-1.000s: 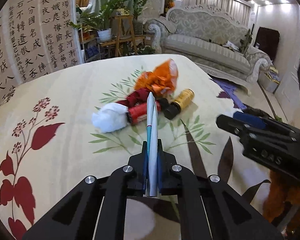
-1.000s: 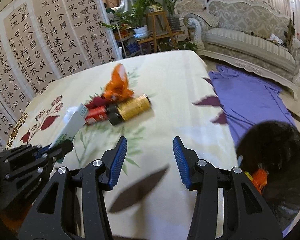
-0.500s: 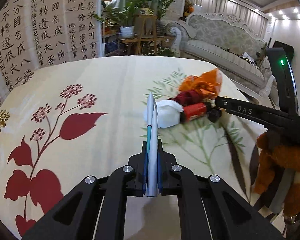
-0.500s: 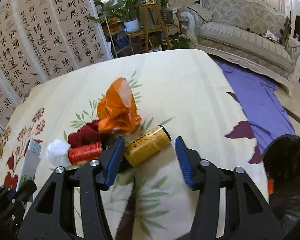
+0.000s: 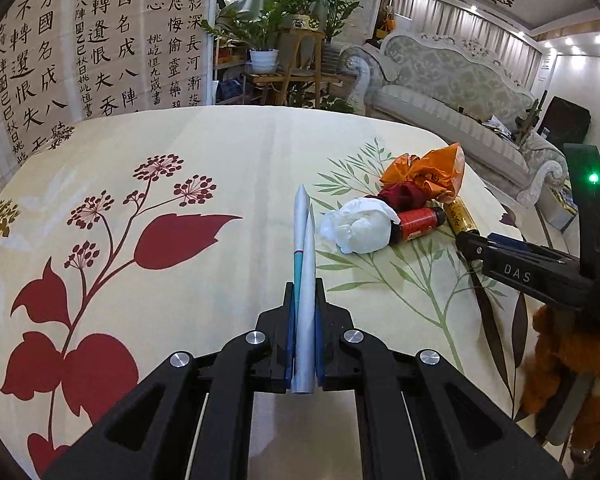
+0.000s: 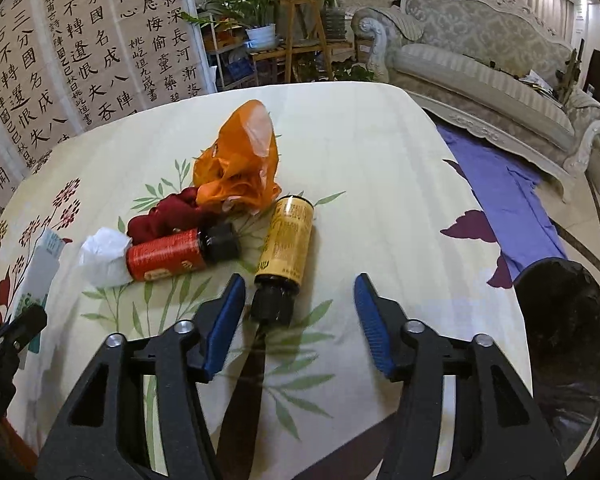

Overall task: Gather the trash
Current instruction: 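Grasp the gold-labelled bottle with the right gripper while the left holds the tubes, then carry the bottle and tubes over the bin and open both grippers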

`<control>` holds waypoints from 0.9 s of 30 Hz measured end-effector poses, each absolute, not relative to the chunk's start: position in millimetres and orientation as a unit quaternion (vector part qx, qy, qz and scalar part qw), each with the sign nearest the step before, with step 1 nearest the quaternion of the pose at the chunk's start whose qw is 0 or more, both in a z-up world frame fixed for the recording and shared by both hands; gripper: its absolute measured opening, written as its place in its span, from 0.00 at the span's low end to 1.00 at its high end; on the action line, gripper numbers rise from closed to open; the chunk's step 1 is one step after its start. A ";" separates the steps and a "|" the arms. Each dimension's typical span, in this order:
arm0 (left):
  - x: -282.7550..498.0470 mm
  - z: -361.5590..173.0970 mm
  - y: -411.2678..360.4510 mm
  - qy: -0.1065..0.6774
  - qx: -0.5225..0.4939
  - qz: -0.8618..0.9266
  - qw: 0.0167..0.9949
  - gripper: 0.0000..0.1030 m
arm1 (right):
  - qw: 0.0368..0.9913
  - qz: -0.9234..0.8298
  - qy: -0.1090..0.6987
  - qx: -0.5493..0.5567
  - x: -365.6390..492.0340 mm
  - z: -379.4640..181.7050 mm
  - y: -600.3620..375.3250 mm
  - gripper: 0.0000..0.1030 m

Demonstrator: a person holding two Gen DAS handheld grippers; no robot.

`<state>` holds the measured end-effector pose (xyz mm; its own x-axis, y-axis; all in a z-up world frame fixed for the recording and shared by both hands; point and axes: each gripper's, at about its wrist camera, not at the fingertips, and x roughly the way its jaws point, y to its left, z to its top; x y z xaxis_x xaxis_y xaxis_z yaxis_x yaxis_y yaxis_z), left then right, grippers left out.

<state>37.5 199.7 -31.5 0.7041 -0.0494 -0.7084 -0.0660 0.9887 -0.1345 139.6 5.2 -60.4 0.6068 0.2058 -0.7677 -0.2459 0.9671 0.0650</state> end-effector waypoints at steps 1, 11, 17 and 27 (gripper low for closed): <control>36.9 -31.7 199.6 0.384 -0.076 0.004 0.920 0.08 | 0.896 0.129 0.424 -0.025 138.4 -60.4 5.6 0.33; 26.1 -26.0 185.3 0.377 -0.075 -0.003 0.923 0.08 | 0.901 0.144 0.409 -0.033 113.4 -53.0 -3.1 0.22; 17.0 -22.3 157.6 0.372 -0.073 -0.020 0.925 0.08 | 0.908 0.141 0.394 -0.025 89.4 -43.3 -25.7 0.22; 14.8 -11.0 80.7 0.359 -0.054 -0.081 0.928 0.08 | 0.927 0.098 0.363 -0.005 49.9 -28.2 -100.9 0.22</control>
<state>14.8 80.7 -11.0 0.7284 -0.1898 -0.6583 0.1122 0.9809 -0.1587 49.9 -100.9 -28.2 0.7175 0.1782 -0.6734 -0.1860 0.9806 0.0612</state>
